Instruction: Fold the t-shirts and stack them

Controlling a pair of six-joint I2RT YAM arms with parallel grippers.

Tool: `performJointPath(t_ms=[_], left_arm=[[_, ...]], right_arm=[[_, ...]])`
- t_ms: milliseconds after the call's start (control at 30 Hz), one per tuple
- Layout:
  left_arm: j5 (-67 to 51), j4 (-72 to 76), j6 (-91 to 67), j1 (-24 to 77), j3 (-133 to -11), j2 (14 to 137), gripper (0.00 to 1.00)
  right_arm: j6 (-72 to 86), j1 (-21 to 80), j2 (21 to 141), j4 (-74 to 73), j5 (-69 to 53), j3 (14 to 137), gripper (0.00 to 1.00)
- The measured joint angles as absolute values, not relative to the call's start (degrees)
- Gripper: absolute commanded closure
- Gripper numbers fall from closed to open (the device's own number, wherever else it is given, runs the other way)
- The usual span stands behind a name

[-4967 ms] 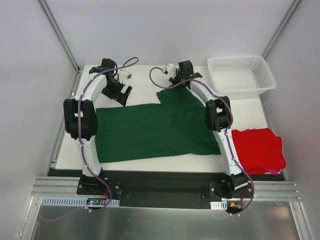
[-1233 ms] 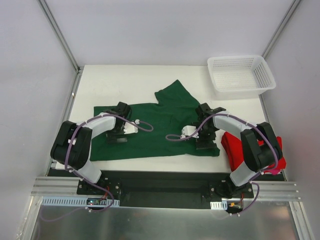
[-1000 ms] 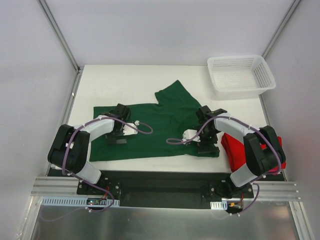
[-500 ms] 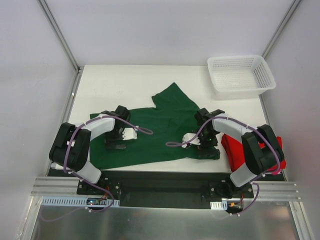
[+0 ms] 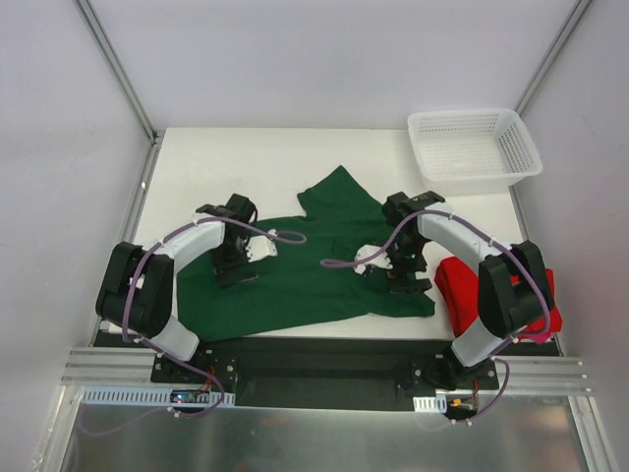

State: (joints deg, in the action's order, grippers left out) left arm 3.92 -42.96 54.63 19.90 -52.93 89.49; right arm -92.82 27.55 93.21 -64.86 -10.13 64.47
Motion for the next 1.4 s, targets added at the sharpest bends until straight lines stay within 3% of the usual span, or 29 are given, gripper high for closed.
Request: performJointPath(t_ms=[267, 633, 1033, 1400], left_arm=[[3.6, -42.4, 49.2, 19.9, -57.4, 84.2, 0.01], [6.5, -42.2, 47.0, 16.3, -51.9, 84.3, 0.01], [7.9, -41.7, 47.4, 14.1, -51.3, 84.8, 0.01], [8.6, -41.0, 47.8, 13.0, -55.2, 88.1, 0.01]], right_arm=[[-90.4, 27.3, 85.0, -55.7, -14.1, 64.9, 0.0], [-87.4, 28.1, 91.3, -39.0, -12.8, 52.4, 0.0], [-87.5, 28.8, 85.0, -37.0, -13.2, 46.3, 0.0], [-89.7, 29.5, 79.4, -45.0, -14.9, 41.7, 0.0]])
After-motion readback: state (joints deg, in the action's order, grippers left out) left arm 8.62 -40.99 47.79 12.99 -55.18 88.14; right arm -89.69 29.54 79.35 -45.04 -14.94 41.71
